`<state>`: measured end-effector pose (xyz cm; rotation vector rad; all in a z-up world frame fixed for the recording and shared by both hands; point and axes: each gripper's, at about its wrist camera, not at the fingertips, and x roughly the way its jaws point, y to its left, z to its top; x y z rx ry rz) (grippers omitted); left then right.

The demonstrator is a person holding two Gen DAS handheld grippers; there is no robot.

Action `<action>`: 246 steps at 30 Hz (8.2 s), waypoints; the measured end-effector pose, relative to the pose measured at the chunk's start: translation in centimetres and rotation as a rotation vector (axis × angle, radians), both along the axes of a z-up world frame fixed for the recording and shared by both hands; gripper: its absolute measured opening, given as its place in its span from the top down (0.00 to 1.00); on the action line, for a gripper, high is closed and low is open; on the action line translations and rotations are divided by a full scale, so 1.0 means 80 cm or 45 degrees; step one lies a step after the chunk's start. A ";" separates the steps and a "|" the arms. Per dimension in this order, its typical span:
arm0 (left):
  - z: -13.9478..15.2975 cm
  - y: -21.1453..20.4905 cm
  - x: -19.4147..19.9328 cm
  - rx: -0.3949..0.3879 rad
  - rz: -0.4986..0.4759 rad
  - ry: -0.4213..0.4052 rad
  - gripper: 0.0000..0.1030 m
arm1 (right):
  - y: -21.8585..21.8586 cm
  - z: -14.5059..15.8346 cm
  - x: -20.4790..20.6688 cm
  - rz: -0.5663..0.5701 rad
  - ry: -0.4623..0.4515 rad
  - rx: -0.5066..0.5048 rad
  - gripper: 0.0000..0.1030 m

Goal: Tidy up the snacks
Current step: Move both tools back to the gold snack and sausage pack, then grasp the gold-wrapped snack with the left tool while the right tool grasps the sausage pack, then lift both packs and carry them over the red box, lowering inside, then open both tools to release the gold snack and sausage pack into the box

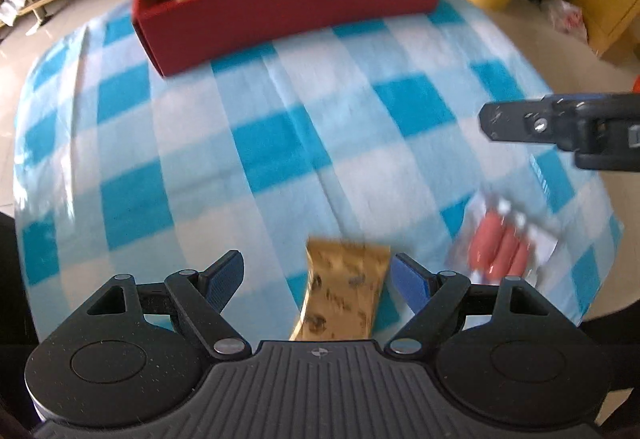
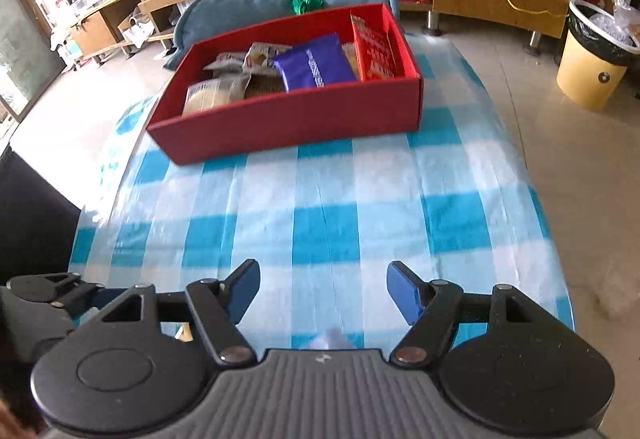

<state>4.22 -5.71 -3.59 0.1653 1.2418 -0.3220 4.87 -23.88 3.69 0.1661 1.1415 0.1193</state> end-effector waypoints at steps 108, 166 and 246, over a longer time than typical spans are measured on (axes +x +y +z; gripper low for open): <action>-0.012 0.008 0.030 0.025 0.325 -0.034 0.36 | 0.022 0.005 0.007 0.272 -0.088 -0.114 0.34; 0.099 0.014 0.167 -0.049 0.365 -0.457 0.55 | 0.034 0.040 0.171 0.114 -0.295 -0.114 0.34; 0.082 0.020 0.227 0.003 0.445 -0.425 0.19 | -0.006 -0.011 0.272 -0.127 -0.230 -0.075 0.32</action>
